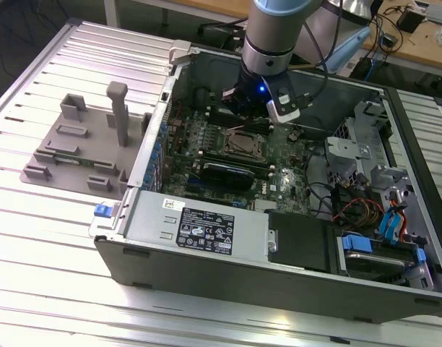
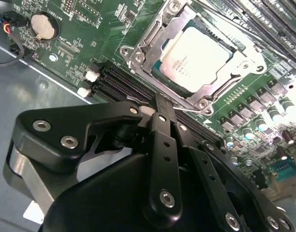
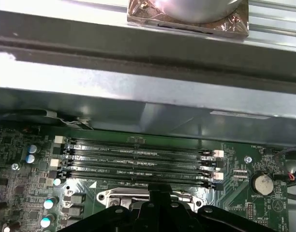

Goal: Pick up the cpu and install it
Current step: 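Install the first cpu locking lever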

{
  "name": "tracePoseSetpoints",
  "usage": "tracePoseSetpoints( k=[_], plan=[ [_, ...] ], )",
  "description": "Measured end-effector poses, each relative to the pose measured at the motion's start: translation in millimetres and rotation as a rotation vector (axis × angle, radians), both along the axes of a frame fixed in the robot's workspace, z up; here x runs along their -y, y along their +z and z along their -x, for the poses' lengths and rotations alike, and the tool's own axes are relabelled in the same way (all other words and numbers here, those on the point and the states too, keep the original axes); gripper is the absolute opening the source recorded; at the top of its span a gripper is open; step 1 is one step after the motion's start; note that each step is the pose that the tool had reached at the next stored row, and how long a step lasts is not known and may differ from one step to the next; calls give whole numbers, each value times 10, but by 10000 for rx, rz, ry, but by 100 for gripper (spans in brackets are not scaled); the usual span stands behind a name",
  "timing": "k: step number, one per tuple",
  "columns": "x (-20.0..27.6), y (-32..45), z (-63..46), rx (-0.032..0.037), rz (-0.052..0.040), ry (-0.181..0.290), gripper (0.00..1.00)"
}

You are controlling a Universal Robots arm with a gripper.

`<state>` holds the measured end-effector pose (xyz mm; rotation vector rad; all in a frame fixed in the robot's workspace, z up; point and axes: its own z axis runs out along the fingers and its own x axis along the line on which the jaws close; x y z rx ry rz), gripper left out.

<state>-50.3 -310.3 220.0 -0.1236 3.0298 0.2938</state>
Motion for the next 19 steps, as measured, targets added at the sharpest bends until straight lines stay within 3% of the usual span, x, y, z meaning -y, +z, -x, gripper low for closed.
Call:
tracePoseSetpoints(
  k=[5, 8, 12, 19],
  plan=[
    [-75, -23, 23, 77, -15, -16, 11],
    [-85, -32, 34, 109, -16, -36, 11],
    [-86, -67, 49, 266, -15, -153, 11],
    [-87, -144, 54, 275, -4, -922, 11]
  ],
)
